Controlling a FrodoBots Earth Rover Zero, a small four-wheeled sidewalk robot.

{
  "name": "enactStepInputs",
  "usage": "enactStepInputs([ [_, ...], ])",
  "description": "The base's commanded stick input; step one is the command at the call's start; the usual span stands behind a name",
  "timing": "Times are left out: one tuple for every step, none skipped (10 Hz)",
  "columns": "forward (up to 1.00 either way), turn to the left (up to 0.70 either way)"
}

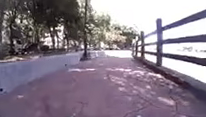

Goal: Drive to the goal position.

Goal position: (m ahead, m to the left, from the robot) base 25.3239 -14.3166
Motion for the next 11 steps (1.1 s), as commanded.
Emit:
enactStepInputs([
  [0.70,0.00],
  [0.70,0.00],
  [0.70,0.00],
  [0.70,0.00],
  [0.70,0.00],
  [0.70,0.00],
  [0.70,0.00],
  [0.70,0.00],
  [0.70,0.00],
  [0.70,0.00],
  [0.70,0.00],
])
